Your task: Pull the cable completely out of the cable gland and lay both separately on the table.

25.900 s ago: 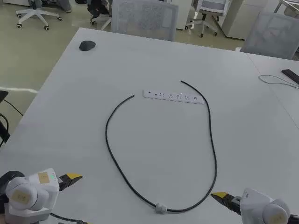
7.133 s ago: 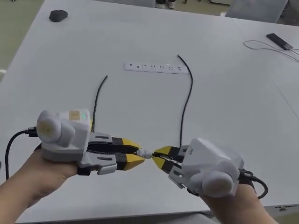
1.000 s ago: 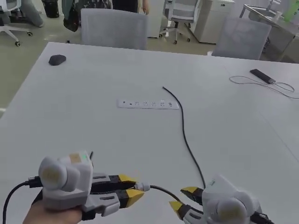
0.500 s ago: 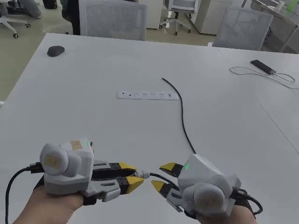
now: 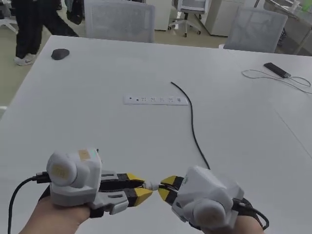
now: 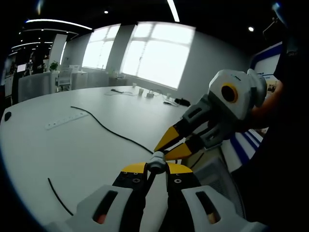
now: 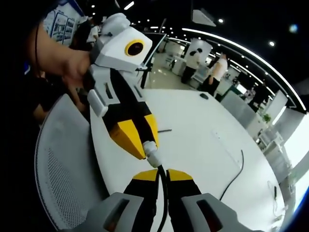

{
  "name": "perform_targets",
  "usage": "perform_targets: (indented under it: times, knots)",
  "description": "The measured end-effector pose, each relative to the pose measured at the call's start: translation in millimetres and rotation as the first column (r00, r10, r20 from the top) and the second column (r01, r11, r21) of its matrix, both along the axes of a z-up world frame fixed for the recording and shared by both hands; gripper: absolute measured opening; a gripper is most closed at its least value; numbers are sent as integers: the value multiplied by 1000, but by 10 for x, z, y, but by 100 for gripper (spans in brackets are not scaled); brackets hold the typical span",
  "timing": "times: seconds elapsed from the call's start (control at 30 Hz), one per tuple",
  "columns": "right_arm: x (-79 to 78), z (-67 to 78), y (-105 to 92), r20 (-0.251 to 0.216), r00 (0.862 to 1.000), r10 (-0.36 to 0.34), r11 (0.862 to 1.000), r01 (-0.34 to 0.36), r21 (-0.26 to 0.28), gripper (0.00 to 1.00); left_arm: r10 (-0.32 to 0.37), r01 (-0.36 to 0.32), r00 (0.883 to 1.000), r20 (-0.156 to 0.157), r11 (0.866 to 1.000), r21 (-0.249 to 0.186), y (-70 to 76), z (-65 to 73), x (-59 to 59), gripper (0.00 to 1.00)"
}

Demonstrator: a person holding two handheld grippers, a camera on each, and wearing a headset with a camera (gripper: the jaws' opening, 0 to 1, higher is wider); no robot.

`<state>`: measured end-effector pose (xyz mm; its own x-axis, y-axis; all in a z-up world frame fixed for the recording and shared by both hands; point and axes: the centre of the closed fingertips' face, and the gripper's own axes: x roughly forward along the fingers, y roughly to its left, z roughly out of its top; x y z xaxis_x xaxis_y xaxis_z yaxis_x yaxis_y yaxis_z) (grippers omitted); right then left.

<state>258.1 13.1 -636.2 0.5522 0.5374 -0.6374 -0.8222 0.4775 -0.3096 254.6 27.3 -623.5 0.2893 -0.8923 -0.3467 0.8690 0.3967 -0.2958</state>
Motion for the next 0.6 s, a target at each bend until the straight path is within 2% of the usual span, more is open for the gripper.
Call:
perform_targets:
  times: [0.13, 0.17, 0.23, 0.4, 0.6]
  knots:
    - [-12, 2, 9, 23, 1000, 7, 1000, -7, -18, 0, -11, 11, 1000, 2, 1000, 1, 5, 14, -6, 15]
    - [-18, -3, 9, 43, 999, 30, 999, -29, -44, 0, -16, 16, 1000, 3, 1000, 5, 6, 10, -8, 15]
    - [-44, -45, 18, 36, 999, 38, 997, -36, -61, 0, -23, 23, 1000, 1, 1000, 15, 1, -12, -17, 15]
    - [-58, -73, 4, 12, 1000, 18, 999, -17, -44, 0, -29, 29, 1000, -3, 999, 25, -3, -55, -50, 15]
    - [-46, -63, -16, 22, 1000, -14, 999, 15, -40, 0, -21, 21, 1000, 1, 1000, 13, -19, -29, -55, 15]
